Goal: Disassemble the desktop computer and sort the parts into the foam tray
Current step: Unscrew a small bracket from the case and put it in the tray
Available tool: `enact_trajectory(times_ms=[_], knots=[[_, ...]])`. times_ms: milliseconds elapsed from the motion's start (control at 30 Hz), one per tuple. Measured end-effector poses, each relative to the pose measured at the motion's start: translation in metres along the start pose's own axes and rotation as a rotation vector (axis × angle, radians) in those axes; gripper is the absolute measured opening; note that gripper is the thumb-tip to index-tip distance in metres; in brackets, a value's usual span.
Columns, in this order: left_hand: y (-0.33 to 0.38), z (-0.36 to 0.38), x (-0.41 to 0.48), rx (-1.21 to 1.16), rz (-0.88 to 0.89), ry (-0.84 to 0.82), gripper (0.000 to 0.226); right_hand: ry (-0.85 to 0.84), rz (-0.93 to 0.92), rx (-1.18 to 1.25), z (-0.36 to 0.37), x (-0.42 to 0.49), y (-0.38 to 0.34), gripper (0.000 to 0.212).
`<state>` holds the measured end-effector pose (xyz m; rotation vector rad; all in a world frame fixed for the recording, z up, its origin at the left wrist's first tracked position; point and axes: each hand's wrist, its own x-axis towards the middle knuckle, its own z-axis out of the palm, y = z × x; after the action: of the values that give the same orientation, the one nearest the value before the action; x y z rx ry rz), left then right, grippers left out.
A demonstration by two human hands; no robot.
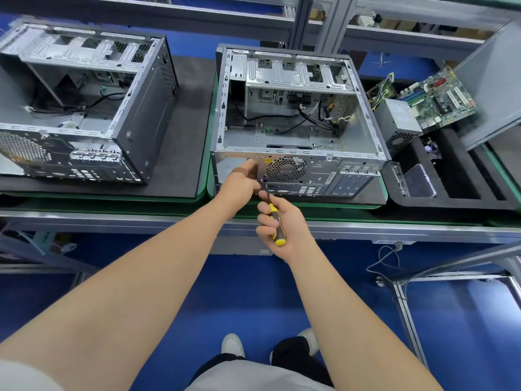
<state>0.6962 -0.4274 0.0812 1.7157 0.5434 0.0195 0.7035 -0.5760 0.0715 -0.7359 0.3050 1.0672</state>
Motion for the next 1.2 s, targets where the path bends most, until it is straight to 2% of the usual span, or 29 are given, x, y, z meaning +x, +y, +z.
enact_trajectory(times_ms=[100,167,333,433,500,567,633,700,767,900,967,1100,1200], knots=[[0.0,0.0,0.0,0.024,-0.006,-0.011,0.064,-0.098,0.05,0.244,0.0,0.001,0.005,0.024],[-0.001,0.0,-0.001,0.02,0.003,-0.008,0.067,-0.051,0.019,0.185,0.002,0.003,0.007,0.024],[-0.003,0.002,0.0,-0.032,0.023,0.001,0.066,0.24,-0.2,-0.414,0.009,0.003,0.011,0.027],[-0.005,0.002,0.002,-0.019,0.034,-0.005,0.061,0.52,-0.4,-0.966,0.018,0.003,0.014,0.024],[-0.006,0.002,0.003,-0.021,0.036,0.007,0.05,0.68,-0.522,-1.305,0.022,0.005,0.017,0.021],[-0.008,0.003,0.003,-0.022,0.049,0.024,0.035,0.772,-0.588,-1.505,0.02,0.008,0.026,0.017],[-0.01,0.004,0.002,-0.019,0.079,0.03,0.026,0.803,-0.635,-1.538,0.016,0.009,0.031,0.019],[-0.011,0.005,0.001,-0.01,0.101,0.033,0.026,0.763,-0.665,-1.466,0.013,0.01,0.03,0.02],[-0.009,0.005,0.001,-0.021,0.099,0.042,0.028,0.664,-0.579,-1.284,0.013,0.01,0.025,0.023],[-0.005,0.005,0.0,-0.117,0.05,0.025,0.031,0.309,-0.147,-0.397,0.012,0.006,0.003,0.028],[-0.004,0.006,-0.001,-0.132,0.04,0.025,0.032,0.142,-0.058,-0.157,0.008,0.003,-0.002,0.026],[-0.003,0.006,-0.001,-0.126,0.026,0.044,0.027,-0.127,0.075,0.188,0.0,0.0,0.003,0.019],[-0.003,0.005,-0.001,-0.129,0.013,0.022,0.04,-0.113,0.057,0.191,0.001,0.005,0.007,0.028]])
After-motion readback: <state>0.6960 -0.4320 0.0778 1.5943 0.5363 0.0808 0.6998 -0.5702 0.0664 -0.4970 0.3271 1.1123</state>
